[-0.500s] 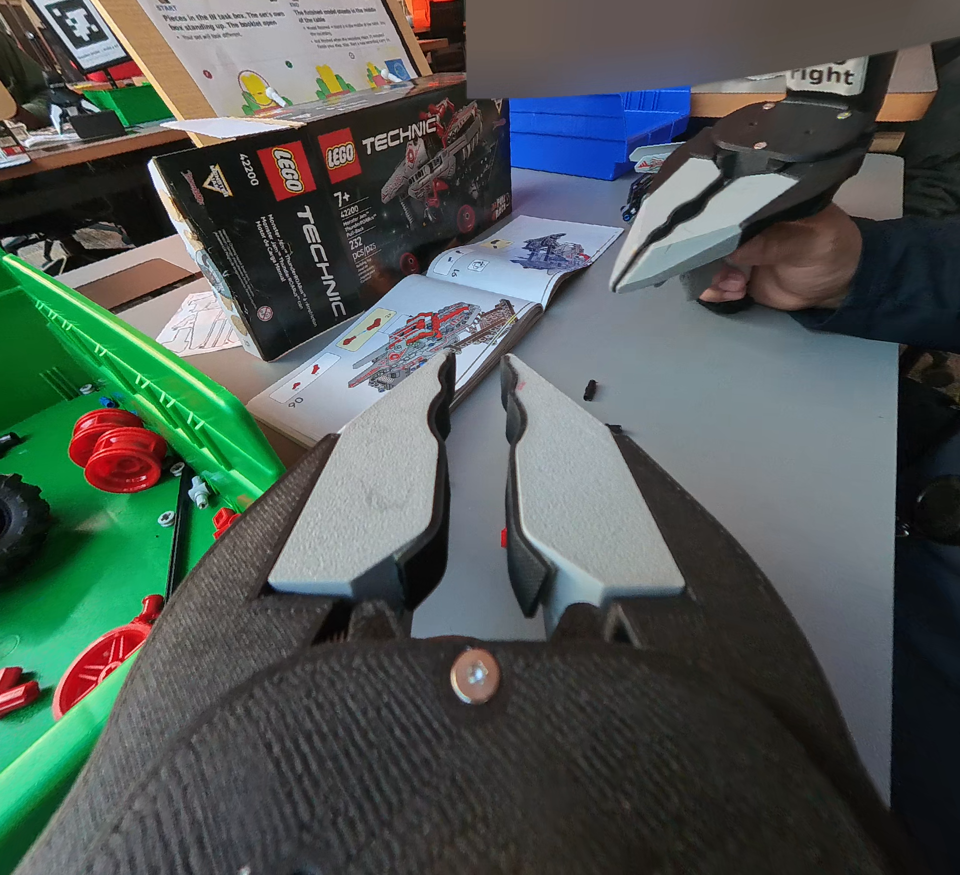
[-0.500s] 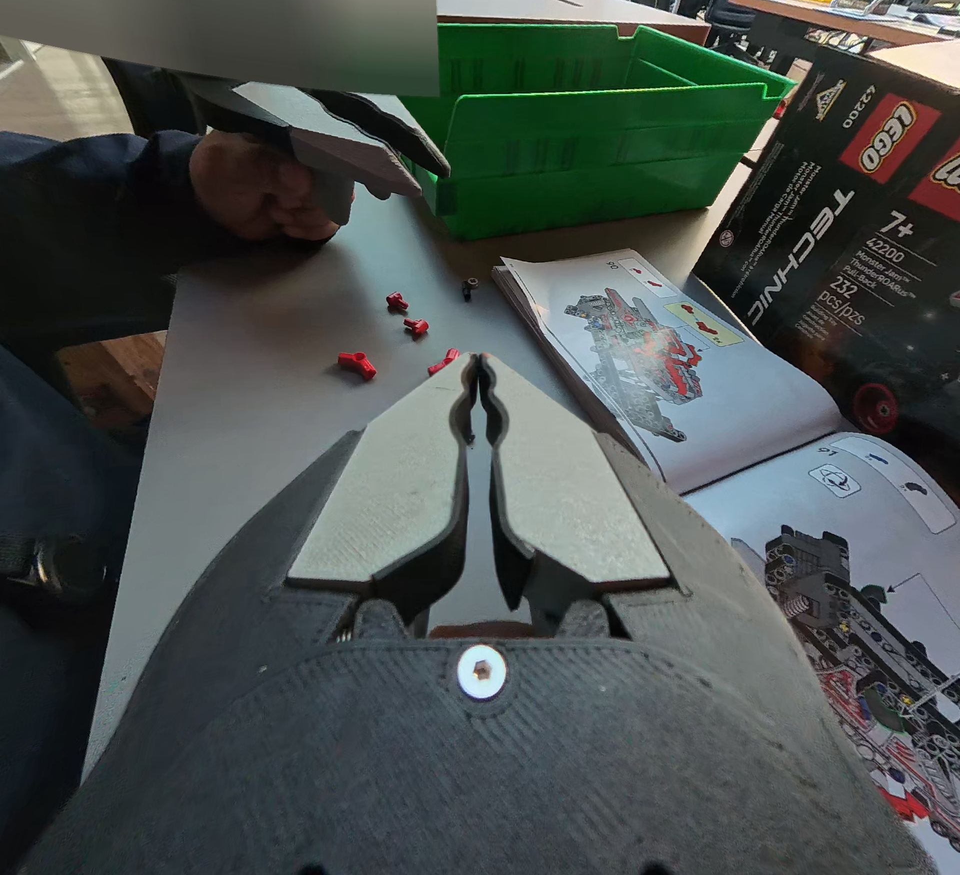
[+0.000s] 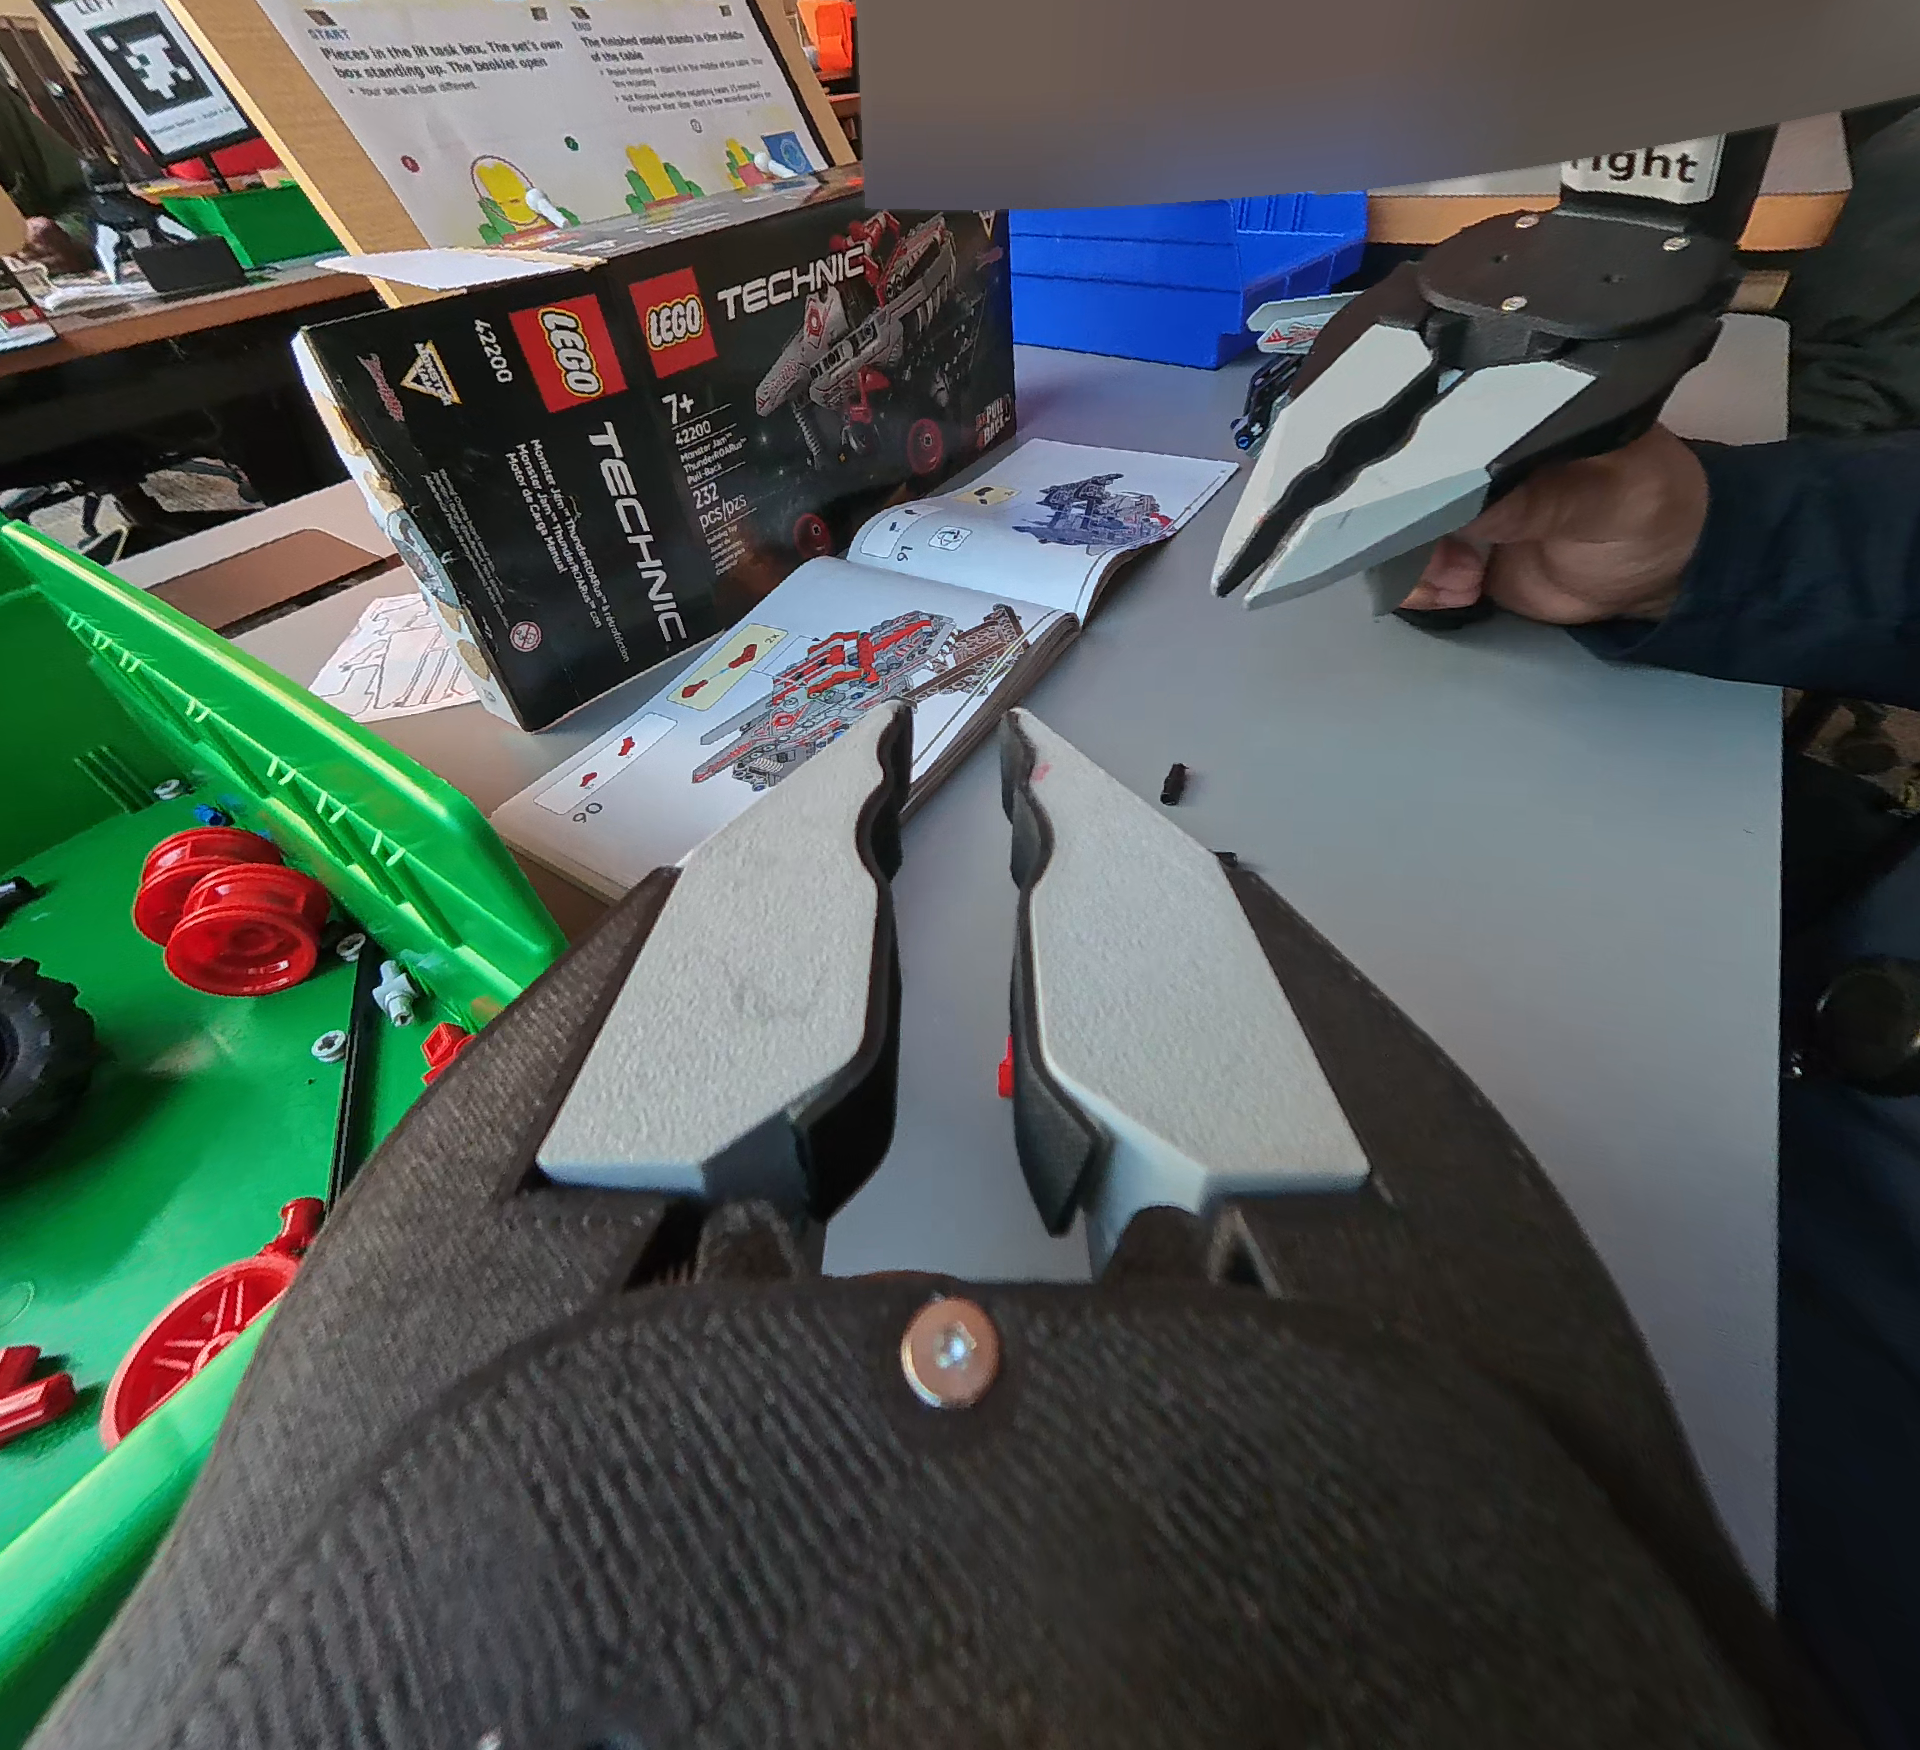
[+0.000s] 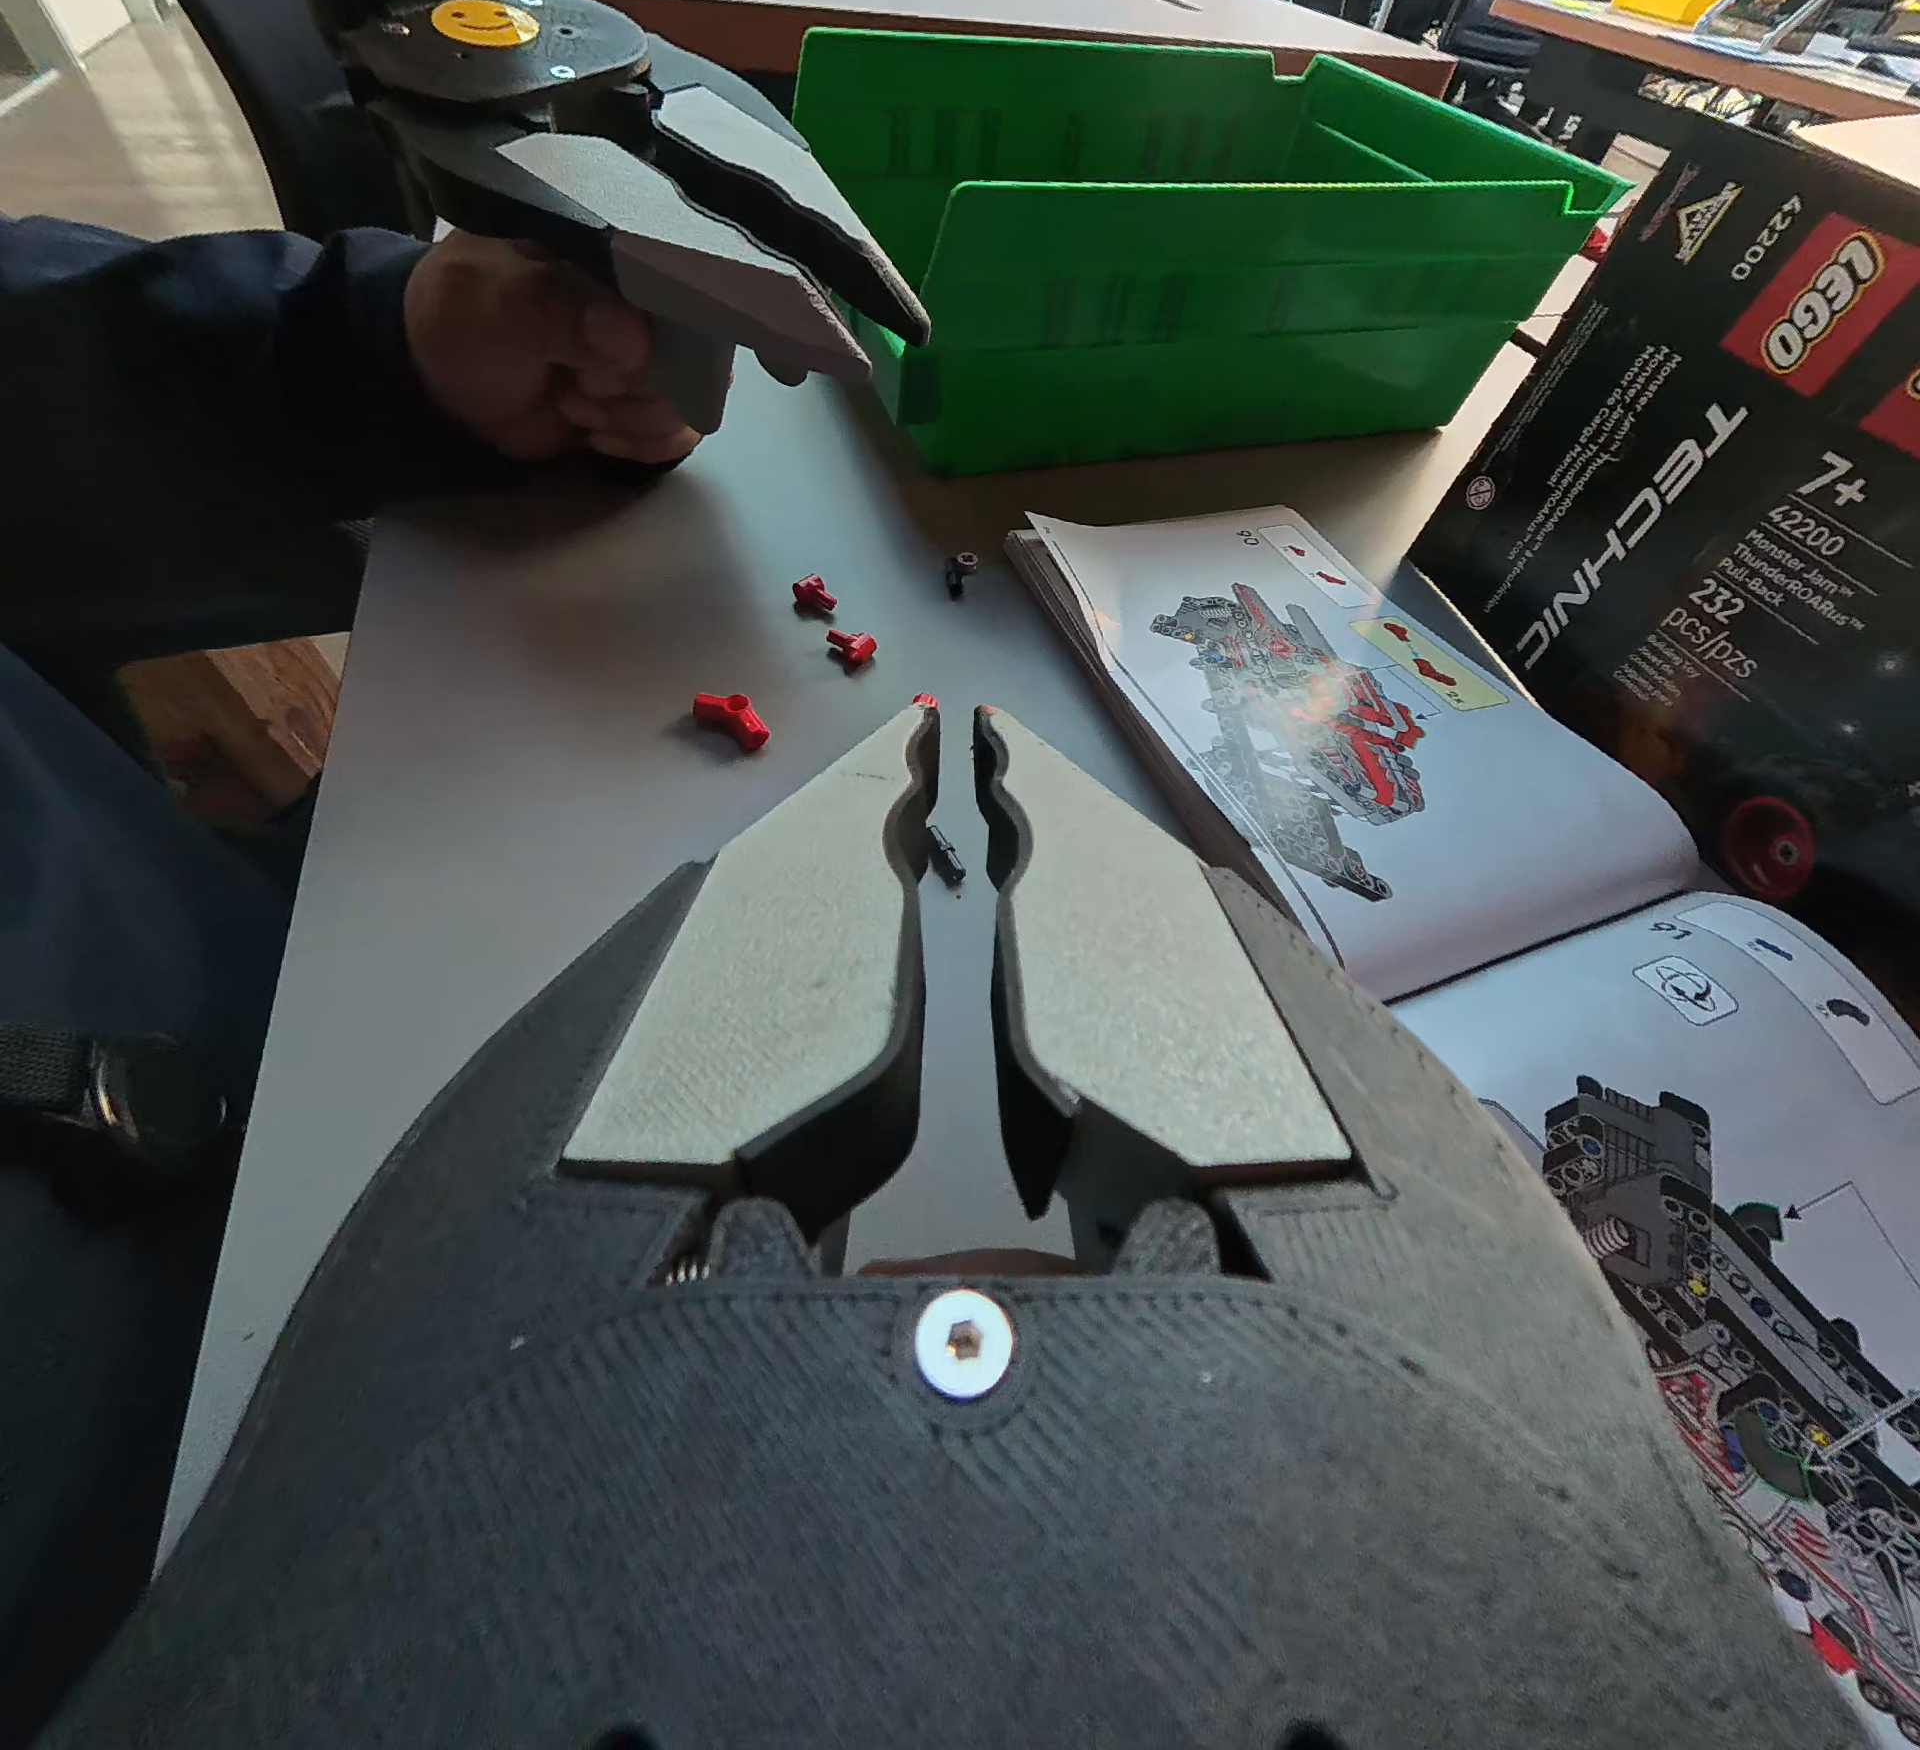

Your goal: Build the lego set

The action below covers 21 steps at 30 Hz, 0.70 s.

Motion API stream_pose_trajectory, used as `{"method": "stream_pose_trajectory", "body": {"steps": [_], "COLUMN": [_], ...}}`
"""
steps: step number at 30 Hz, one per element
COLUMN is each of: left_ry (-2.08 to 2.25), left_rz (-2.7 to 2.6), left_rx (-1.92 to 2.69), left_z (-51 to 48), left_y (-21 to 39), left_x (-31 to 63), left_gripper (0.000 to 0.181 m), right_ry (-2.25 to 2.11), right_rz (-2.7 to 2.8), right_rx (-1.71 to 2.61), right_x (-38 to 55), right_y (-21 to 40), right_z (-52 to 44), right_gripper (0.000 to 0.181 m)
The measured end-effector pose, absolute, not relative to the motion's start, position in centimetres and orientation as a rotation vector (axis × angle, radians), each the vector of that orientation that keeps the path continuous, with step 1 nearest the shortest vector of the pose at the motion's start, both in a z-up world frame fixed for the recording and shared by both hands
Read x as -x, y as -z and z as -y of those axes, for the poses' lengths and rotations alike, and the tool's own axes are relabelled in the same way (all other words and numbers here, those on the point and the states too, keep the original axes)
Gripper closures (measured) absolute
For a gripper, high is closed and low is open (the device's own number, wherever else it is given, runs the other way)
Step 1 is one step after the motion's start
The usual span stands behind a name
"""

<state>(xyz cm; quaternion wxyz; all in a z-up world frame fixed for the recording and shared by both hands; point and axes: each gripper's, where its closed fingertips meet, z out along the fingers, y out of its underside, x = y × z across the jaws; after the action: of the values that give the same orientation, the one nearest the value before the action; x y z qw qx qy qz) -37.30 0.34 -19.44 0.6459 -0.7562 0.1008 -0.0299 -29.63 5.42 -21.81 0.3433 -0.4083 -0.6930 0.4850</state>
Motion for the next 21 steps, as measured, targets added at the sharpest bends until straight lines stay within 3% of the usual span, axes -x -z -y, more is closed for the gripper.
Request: {"method": "stream_pose_trajectory", "body": {"steps": [21], "left_ry": [0.088], "left_rz": [-0.25], "left_rx": [1.694], "left_z": [0.16], "left_y": [19.11], "left_x": [36.81], "left_gripper": [0.168], "right_ry": [-1.251], "right_rz": [1.805], "right_rx": [1.058], "right_x": [29.65], "right_y": [21.89], "right_z": [-5.36], "right_gripper": [0.176]}}
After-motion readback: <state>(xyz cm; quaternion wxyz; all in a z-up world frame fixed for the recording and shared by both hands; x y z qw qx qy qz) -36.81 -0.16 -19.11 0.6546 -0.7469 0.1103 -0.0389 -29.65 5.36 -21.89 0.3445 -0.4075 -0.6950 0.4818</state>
